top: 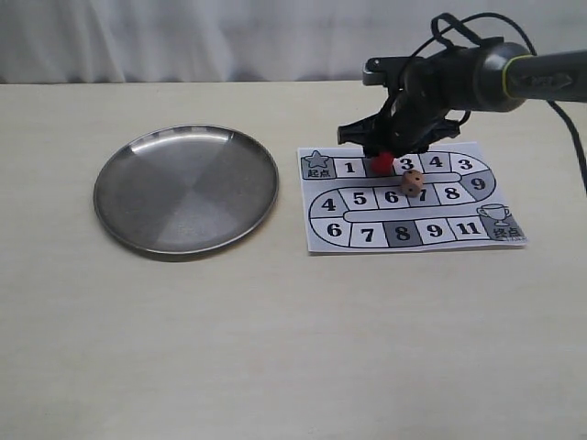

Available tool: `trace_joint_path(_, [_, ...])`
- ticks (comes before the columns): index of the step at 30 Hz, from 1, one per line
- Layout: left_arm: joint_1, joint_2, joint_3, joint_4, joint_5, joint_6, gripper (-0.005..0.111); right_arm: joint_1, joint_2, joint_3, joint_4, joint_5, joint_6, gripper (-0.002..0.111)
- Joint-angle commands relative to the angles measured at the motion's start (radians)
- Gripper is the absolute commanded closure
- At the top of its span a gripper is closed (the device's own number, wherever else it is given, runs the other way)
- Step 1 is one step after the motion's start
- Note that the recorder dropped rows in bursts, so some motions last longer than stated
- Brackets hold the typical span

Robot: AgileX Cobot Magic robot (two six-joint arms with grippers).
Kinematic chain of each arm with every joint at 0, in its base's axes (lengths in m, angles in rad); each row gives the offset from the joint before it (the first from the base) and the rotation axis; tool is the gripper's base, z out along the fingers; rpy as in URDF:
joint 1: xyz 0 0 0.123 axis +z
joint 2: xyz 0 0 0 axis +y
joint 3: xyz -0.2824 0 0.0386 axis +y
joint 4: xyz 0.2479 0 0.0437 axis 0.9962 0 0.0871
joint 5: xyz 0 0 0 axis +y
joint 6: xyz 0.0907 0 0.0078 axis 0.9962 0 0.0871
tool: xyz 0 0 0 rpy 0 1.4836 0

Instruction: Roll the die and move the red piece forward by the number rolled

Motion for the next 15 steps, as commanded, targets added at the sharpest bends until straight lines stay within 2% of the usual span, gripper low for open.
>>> trace_joint_path(1, [-0.001, -0.001, 0.002, -0.004, -0.009, -0.002, 0.107, -0.004, -0.019, -0.016, 0.009, 0.045, 0.005, 0.042])
trace_joint_path(4, [-0.001, -0.001, 0.002, -0.004, -0.009, -0.002, 0.107, -0.004, -0.087, -0.040, 0.009, 0.077, -0.009, 0.041])
trace_joint_path(7, [-0.001, -0.001, 0.002, -0.004, -0.009, -0.002, 0.107, -0.004, -0.202, -0.058, 0.009, 0.116, -0.041, 0.051])
trace_joint_path(13, [-0.001, -0.001, 0.002, -0.004, -0.009, -0.002, 0.107, -0.004, -0.486, -0.070, -0.036, 0.190, -0.142, 0.104])
trace_joint_path(15, [-0.001, -0.001, 0.002, -0.004, -0.009, -0.002, 0.107, -0.004, -0.595, -0.068, -0.091, 0.214, -0.140, 0.104])
